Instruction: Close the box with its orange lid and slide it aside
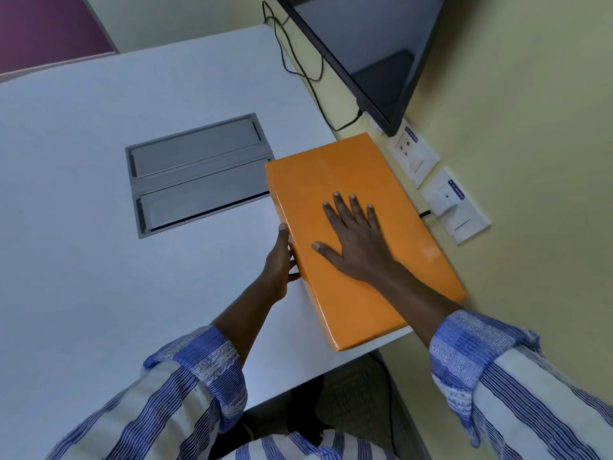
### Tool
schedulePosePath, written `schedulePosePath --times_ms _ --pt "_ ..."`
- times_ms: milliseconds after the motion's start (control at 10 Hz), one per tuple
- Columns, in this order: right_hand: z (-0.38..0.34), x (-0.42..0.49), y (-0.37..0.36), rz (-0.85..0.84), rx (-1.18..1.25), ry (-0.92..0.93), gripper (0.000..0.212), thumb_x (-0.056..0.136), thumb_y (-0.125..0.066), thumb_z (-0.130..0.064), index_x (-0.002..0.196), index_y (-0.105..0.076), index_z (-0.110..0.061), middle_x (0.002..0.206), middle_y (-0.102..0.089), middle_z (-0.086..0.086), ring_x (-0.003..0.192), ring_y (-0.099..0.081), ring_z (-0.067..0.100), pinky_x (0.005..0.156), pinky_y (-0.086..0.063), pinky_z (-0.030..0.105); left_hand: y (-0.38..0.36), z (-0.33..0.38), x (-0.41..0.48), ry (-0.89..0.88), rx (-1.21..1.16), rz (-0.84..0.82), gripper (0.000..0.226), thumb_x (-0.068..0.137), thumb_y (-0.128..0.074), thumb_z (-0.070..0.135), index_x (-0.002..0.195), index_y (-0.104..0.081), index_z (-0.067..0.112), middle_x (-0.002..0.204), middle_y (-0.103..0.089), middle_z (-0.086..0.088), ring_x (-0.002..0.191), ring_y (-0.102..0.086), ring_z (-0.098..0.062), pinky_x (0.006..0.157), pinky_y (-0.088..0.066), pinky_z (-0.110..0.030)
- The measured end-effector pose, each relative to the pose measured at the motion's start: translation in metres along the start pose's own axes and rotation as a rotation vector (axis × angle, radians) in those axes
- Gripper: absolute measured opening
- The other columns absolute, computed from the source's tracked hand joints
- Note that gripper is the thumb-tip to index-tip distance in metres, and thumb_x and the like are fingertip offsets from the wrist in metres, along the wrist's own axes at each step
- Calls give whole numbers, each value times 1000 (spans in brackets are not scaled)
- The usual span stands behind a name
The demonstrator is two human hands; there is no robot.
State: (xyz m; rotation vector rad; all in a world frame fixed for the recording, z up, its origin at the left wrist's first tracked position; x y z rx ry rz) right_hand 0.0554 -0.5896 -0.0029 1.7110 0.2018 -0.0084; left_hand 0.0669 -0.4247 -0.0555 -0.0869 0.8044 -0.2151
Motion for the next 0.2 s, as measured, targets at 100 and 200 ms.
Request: schedulePosePath --times_ms 100,200 --pt "-9 0 7 15 45 -37 85 94 -37 -68 159 -18 -16 168 -6 11 154 -2 35 122 -7 59 7 2 -7 -53 87 27 74 96 -27 74 152 -37 27 160 -42 -10 142 -44 -32 114 -39 -58" --pt "-30 3 14 78 94 -43 76 95 -48 -57 154 -32 -12 164 -22 16 152 -16 36 121 -17 54 20 4 -18 -175 241 124 54 101 -25 67 137 -44 32 157 -44 -8 132 -48 -24 112 -39 -51"
Point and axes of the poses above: each hand's wrist, its own x-axis towards the middle knuckle, its own y-axis out of the back of the hand, z = x × y, the point moved 4 cm from there along x, towards the middle knuckle
